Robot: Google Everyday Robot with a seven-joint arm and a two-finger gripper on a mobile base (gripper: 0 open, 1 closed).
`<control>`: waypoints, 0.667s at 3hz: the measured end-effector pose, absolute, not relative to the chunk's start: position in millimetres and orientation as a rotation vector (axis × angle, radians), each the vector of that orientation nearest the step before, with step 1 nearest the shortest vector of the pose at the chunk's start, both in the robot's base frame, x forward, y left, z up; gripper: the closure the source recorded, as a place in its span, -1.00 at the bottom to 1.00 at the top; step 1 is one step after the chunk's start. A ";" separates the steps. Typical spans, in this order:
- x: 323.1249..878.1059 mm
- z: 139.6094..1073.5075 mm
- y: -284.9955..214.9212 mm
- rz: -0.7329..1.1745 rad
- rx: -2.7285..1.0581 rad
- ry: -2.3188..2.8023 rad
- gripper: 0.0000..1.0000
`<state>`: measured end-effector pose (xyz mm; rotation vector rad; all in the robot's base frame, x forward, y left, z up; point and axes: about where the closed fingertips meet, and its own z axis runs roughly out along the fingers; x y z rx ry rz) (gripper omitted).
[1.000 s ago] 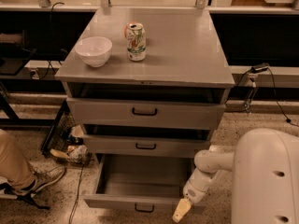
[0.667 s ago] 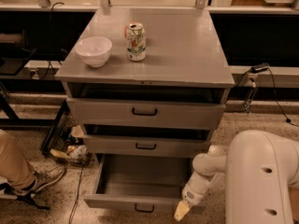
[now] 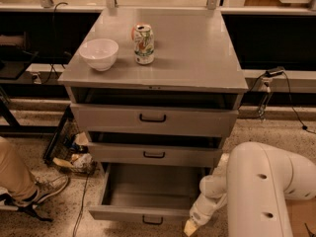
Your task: Close bottom drawer
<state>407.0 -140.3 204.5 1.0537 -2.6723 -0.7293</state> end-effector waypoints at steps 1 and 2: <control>408.3 179.4 -138.7 -0.697 1.048 -2.715 1.00; 422.4 160.2 -136.3 -0.645 1.040 -2.803 1.00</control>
Offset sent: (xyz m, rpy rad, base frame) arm 0.0431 0.0038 -0.0651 -0.0700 -0.2232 -0.1141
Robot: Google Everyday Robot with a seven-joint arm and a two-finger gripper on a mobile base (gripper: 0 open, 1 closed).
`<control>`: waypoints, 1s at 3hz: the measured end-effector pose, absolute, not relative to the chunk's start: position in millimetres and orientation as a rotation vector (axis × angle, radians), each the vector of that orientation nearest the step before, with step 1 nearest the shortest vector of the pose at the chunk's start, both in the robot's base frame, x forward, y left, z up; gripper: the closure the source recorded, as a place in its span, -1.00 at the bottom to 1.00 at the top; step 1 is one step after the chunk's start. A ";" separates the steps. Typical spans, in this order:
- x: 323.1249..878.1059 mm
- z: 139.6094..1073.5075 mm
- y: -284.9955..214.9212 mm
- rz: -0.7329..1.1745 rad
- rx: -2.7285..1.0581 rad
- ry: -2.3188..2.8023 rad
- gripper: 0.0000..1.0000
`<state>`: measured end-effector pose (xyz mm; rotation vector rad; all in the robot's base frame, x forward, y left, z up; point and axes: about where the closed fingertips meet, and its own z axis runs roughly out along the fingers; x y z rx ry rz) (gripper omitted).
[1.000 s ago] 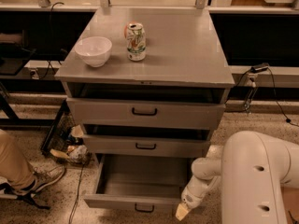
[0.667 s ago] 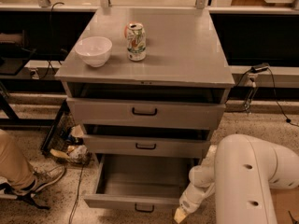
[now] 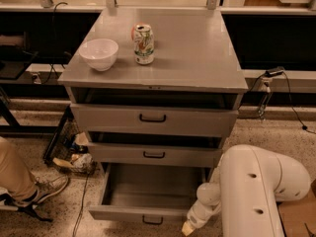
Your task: Close bottom drawer
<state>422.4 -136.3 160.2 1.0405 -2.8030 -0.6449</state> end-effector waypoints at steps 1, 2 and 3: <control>434.2 158.7 -132.3 -0.617 1.052 -2.852 1.00; 436.5 157.6 -132.6 -0.610 1.052 -2.860 1.00; 460.2 147.3 -135.7 -0.537 1.051 -2.945 1.00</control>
Offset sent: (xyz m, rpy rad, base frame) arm 0.0120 0.0039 -0.0015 -0.0089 -0.0475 -0.0119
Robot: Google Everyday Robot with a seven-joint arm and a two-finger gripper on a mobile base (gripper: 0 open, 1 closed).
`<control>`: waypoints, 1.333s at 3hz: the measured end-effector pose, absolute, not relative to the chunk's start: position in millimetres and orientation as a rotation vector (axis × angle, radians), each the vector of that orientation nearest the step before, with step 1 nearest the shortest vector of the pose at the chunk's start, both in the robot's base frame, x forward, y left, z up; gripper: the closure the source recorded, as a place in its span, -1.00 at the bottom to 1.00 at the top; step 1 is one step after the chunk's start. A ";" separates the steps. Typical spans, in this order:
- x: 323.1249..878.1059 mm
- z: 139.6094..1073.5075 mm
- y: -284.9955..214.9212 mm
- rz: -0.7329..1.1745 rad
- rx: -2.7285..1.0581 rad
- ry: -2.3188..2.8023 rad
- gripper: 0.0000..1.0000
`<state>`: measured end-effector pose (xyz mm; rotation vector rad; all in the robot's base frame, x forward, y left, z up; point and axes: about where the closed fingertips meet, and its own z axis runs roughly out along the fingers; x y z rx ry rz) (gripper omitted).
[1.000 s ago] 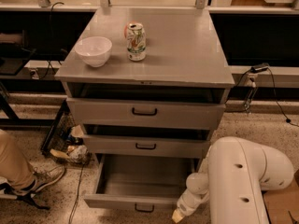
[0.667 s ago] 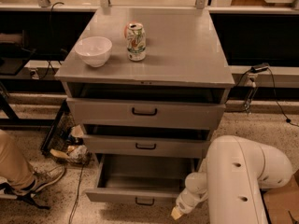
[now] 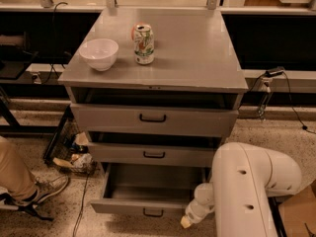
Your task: Close bottom drawer
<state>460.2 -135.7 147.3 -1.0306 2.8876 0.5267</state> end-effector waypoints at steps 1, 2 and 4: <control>468.1 146.4 -136.4 0.503 -1.021 2.860 1.00; 505.1 149.4 -137.6 0.462 -0.981 2.727 1.00; 538.8 157.0 -137.4 0.509 -0.974 2.566 1.00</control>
Offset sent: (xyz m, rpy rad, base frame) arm 0.1225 -0.0082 0.0205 0.1079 -0.4617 -0.0684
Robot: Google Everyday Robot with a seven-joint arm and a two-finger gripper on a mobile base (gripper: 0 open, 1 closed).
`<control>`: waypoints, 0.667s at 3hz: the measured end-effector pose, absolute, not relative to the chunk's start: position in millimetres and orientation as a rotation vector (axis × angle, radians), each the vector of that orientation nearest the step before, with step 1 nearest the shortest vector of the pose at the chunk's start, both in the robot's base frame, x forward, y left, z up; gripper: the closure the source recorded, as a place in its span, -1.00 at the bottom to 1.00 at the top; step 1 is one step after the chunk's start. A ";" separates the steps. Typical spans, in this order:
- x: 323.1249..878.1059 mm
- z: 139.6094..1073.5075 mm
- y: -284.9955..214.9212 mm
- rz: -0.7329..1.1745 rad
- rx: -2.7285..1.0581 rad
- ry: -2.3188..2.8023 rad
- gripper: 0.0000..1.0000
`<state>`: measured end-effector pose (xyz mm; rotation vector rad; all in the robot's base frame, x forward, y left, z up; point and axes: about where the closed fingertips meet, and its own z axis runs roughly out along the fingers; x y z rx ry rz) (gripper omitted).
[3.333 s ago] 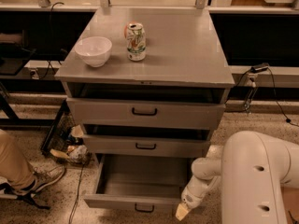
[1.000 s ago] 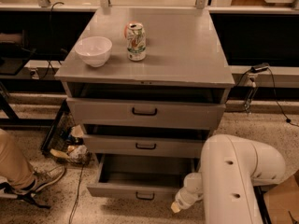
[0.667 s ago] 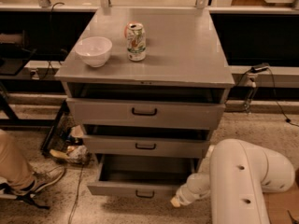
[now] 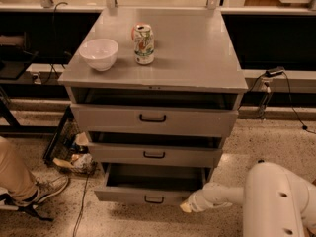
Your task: Close bottom drawer
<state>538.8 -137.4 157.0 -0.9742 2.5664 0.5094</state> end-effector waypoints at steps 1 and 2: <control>543.8 157.9 -137.8 0.525 -0.964 2.537 1.00; 574.7 162.6 -128.4 0.574 -0.979 2.410 1.00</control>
Offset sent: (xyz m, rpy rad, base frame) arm 0.0998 0.0128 0.0270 0.2253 -0.2943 0.0861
